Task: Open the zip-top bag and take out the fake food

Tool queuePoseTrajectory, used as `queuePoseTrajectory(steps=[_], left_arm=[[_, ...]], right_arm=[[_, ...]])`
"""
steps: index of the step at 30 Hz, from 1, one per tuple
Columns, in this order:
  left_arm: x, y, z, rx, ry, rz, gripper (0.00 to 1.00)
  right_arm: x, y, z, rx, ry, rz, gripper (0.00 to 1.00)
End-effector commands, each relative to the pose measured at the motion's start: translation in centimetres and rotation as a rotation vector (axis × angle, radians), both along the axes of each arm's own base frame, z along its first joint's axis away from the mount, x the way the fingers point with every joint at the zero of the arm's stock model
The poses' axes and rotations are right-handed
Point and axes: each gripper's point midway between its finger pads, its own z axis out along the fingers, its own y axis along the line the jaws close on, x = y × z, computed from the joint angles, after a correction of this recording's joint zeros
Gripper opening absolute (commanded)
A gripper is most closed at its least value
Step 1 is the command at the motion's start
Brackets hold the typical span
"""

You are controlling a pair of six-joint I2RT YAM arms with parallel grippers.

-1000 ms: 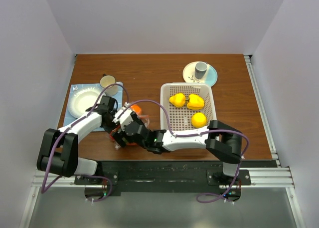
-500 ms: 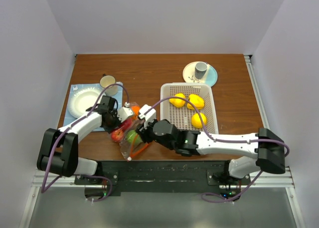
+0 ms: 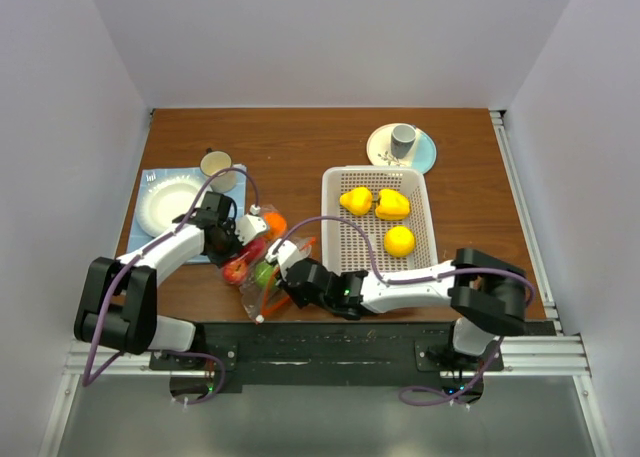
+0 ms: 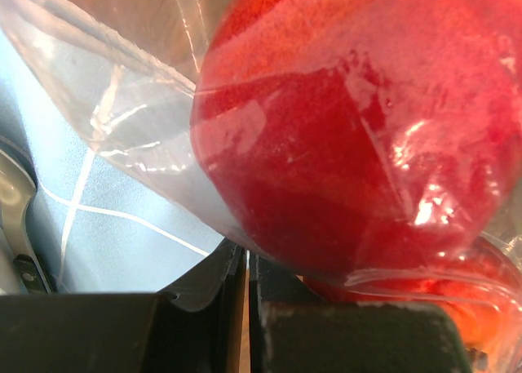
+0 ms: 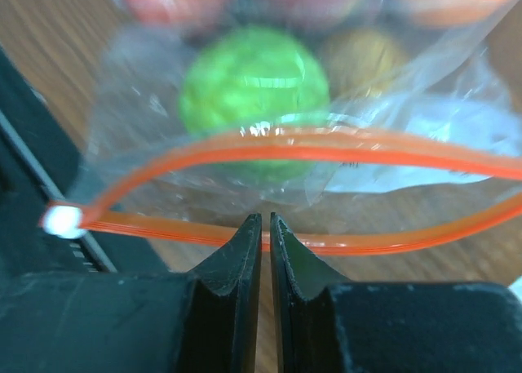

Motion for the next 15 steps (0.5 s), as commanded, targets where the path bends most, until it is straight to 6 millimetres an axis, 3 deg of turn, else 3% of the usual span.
queuePoseTrajectory(steps=[1, 9, 15], left_arm=[[-1.6, 1.2, -2.1, 0.055, 0.070, 0.018, 0.09], [-1.3, 1.7, -2.0, 0.087, 0.064, 0.018, 0.08], [-1.3, 1.7, -1.9, 0.088, 0.065, 0.015, 0.08]], right_arm=[[1.0, 2.0, -0.1, 0.008, -0.036, -0.010, 0.14], [2.5, 2.7, -0.6, 0.040, -0.097, -0.063, 0.18], [5.3, 1.2, 2.4, 0.070, -0.234, -0.208, 0.23]])
